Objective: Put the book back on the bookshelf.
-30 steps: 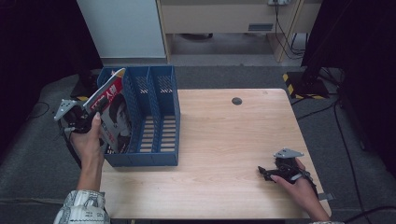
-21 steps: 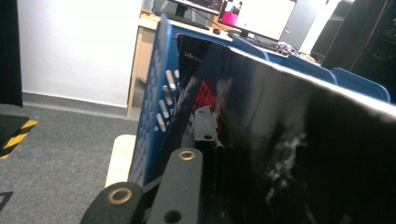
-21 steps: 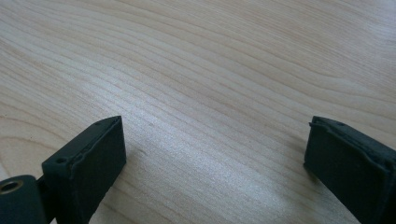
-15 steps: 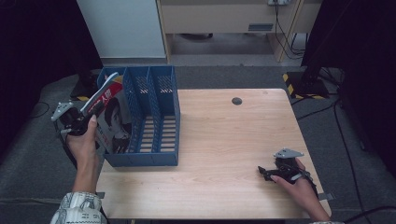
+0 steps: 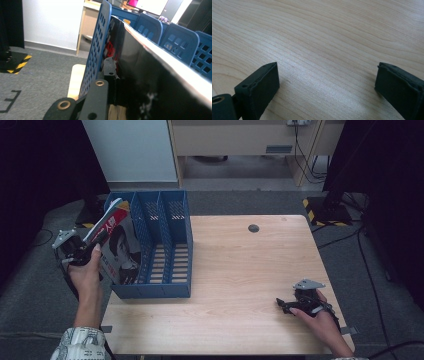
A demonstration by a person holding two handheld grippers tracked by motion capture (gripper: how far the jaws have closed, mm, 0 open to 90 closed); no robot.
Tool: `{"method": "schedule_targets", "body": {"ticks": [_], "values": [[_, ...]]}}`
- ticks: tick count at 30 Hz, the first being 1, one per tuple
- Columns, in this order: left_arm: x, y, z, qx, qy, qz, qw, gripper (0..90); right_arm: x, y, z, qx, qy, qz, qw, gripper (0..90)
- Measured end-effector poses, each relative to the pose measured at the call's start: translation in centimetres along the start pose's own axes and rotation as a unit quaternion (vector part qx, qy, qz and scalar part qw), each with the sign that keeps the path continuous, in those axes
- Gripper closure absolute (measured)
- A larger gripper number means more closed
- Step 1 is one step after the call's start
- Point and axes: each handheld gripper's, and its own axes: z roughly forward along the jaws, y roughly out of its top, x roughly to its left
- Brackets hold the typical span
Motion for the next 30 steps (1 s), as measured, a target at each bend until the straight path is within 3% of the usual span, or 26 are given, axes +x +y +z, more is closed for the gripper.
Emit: {"method": "schedule_targets", "body": {"ticks": [7, 15, 30], "values": [[0.2, 0.5, -0.2, 0.02, 0.007, 0.006, 0.9998, 83.7, 0.0, 0.0, 0.0, 0.0, 0.0, 0.0, 1.0, 5.8], [-0.2, 1.6, 0.0, 0.063, 0.019, 0.025, 0.9975, 83.3, 0.0, 0.0, 0.0, 0.001, 0.0, 0.0, 1.0, 5.7], [-1.1, 4.0, 0.3, 0.092, 0.021, 0.047, 0.9944, 77.7, 0.0, 0.0, 0.0, 0.0, 0.0, 0.0, 1.0, 5.7]]}}
